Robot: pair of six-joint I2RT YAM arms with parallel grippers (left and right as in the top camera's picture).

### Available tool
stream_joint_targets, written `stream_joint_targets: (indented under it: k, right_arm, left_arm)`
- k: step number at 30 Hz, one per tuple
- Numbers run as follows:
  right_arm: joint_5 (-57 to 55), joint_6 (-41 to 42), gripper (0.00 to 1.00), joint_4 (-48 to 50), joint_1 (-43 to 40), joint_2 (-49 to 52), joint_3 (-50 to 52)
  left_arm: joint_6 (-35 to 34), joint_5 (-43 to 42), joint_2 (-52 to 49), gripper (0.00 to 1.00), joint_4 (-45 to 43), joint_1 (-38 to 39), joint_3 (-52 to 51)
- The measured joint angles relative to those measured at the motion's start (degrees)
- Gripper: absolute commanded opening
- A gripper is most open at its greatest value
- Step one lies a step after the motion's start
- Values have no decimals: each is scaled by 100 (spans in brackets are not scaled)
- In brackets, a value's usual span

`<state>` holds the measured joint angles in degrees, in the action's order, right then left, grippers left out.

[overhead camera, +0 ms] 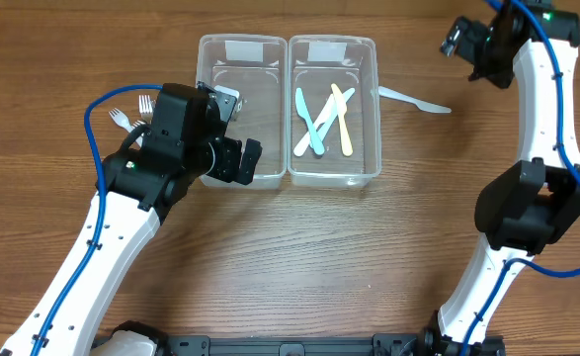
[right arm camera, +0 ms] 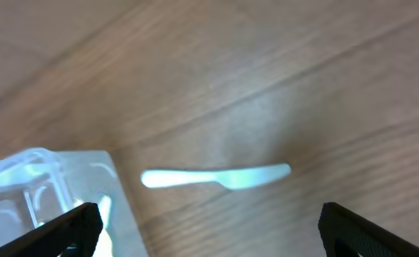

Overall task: Pack container
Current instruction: 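Move the right gripper back toward the white knife behind the container, then lower the right gripper and close it on the white knife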

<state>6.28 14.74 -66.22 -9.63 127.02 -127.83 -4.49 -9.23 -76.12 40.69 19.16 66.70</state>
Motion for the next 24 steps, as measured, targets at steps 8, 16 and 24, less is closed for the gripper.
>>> stream_joint_targets:
  k: [8,16,24]
  right_arm:
    - [308,2,100,116,205,387,2]
    - [-22,-708,100,87,409,660,76]
    - [-101,-1176,100,949,393,660,907]
  left_arm:
    - [0,2,0,100,0,0,0]
    - [0,2,0,100,0,0,0]
    - [0,2,0,100,0,0,0]
